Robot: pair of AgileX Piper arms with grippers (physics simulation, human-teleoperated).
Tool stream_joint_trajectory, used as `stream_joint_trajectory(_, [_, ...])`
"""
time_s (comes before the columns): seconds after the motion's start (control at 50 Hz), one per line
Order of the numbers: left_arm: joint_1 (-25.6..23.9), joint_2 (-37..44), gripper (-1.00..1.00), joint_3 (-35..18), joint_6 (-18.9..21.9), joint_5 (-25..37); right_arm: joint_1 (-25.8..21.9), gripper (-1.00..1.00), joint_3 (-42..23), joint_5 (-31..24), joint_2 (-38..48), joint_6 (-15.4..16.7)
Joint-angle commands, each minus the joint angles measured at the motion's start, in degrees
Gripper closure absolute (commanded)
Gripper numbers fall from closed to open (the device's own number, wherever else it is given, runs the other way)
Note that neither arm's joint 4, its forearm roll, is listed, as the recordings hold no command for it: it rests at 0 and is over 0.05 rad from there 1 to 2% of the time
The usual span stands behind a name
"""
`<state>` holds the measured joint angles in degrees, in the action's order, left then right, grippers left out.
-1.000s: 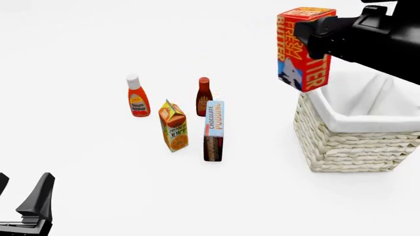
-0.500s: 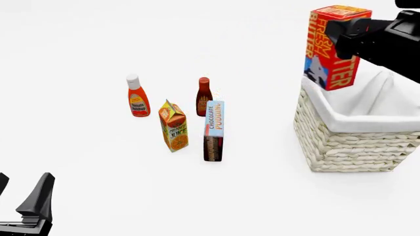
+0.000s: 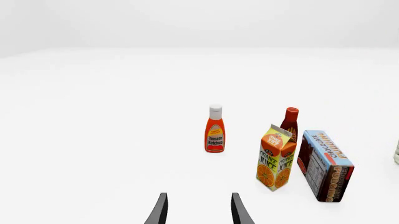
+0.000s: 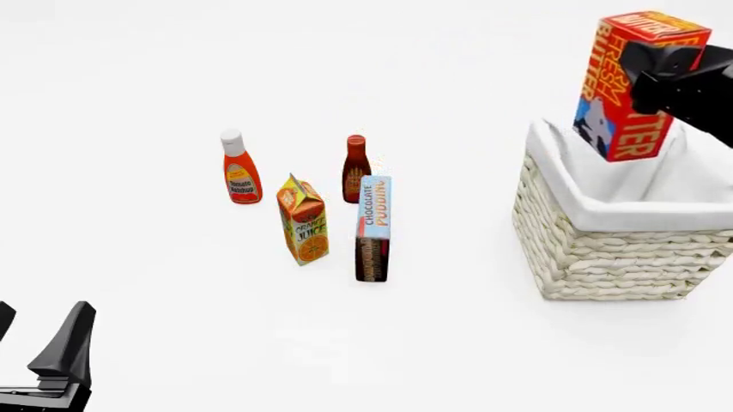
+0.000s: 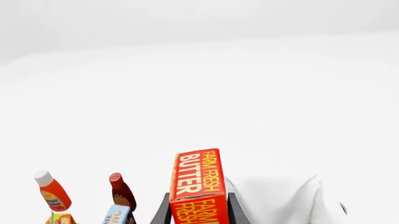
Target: Pick the butter and place it in the basket.
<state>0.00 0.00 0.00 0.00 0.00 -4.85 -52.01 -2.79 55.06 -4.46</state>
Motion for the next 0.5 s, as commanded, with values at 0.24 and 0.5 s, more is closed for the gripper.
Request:
stream_joint_trajectory(0.24, [0.00,0.00,-1.00,0.00,0.00,0.00,4.00,1.00,5.67,9.84,-1.78,0.50])
stream_joint_trajectory(0.5, [0.00,0.00,-1.00,0.00,0.00,0.00,4.68,1.00,7.51,13.60,-0.83,0.28])
